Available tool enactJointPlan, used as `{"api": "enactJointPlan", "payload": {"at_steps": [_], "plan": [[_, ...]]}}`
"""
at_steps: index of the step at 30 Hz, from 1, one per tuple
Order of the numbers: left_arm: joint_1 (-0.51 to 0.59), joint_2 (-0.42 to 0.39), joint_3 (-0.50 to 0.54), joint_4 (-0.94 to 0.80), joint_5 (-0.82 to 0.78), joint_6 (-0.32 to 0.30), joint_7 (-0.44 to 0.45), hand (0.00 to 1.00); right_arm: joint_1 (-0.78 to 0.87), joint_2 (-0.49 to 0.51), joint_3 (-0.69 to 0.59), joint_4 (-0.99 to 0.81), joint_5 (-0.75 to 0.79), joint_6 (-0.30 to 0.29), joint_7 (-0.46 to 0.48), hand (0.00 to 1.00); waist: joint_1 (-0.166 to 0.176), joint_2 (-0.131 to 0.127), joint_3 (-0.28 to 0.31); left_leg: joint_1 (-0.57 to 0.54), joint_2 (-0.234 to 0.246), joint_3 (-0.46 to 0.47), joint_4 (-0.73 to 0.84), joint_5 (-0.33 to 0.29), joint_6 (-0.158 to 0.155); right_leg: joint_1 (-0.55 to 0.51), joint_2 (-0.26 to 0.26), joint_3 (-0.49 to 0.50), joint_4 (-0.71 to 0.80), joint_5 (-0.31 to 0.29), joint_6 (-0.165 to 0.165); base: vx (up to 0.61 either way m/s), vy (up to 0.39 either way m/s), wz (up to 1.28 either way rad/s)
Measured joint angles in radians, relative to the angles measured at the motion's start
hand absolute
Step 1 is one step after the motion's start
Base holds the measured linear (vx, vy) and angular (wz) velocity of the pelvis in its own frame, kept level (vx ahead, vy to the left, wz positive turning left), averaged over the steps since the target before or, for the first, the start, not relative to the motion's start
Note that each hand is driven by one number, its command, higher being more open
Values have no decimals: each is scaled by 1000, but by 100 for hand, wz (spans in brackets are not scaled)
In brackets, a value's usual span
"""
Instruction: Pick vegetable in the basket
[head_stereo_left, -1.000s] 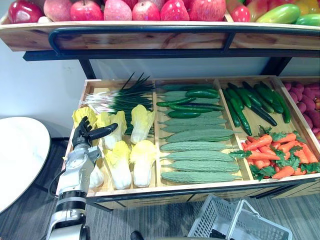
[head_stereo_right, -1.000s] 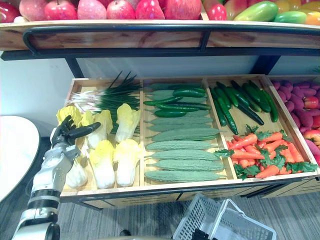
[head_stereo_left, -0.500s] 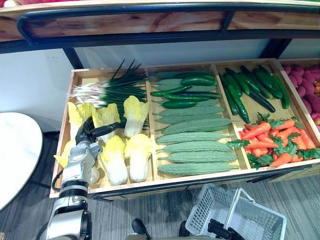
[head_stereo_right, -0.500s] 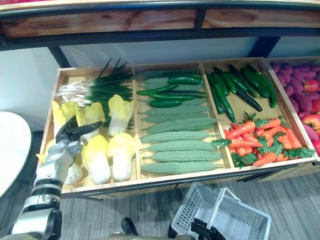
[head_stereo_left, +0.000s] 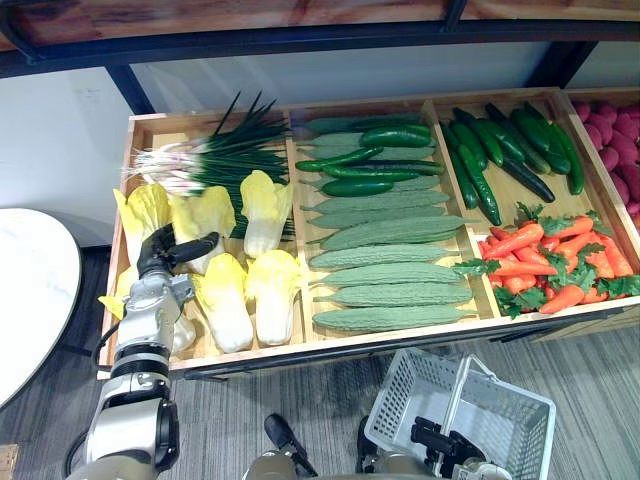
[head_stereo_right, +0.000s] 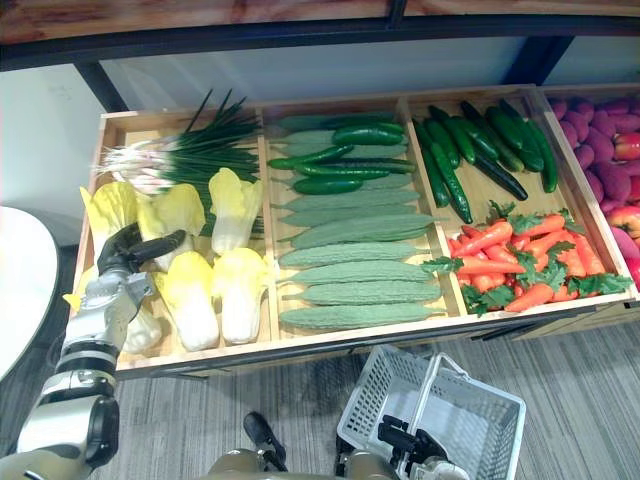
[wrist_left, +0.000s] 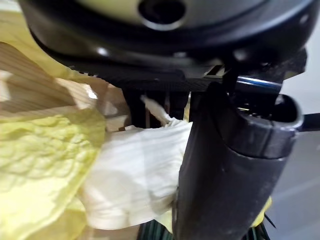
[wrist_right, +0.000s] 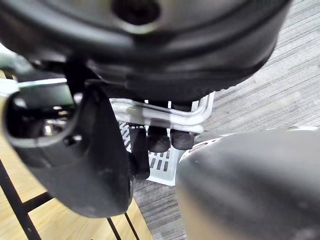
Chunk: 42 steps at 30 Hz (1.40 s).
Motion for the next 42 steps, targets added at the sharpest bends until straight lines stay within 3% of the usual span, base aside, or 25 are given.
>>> {"api": "enactJointPlan", "payload": {"at_steps": [9, 13, 21, 29, 42], "plan": [[4, 9, -45, 6, -47, -12, 7, 0, -13, -6, 8, 16, -1, 4, 7, 0, -4, -3, 3, 14, -5, -7, 1, 11, 6, 27, -5, -12, -13, 0, 0, -9, 11, 3], [44, 24, -61, -68, -82, 18, 3, 0, -11, -5, -3, 19, -2, 12, 10, 0, -4, 0, 1, 33, -8, -17, 1, 11, 7, 57, -7, -25, -27, 0, 1, -33, 1, 7], [155, 38, -84, -426, -172, 116, -15, 0, 37, -7, -53, 21, -2, 21, 12, 0, 7, 30, -49, 50, -13, -46, 0, 9, 6, 99, -11, -56, -45, -1, 1, -32, -8, 11], [157, 41, -92, -645, -221, 188, -15, 0, 79, -13, -94, 42, 8, 45, -8, 0, 8, 52, -133, 58, -15, -67, -1, 4, 1, 126, -11, -81, -58, -1, 1, -26, -15, 10], [196, 44, -152, -827, -220, 267, -36, 0, 124, 29, -341, 59, 158, 84, -82, 0, 0, 29, -177, 88, -14, -25, -1, -2, -1, 133, -9, -30, -58, 4, 5, -5, -15, -10]]}}
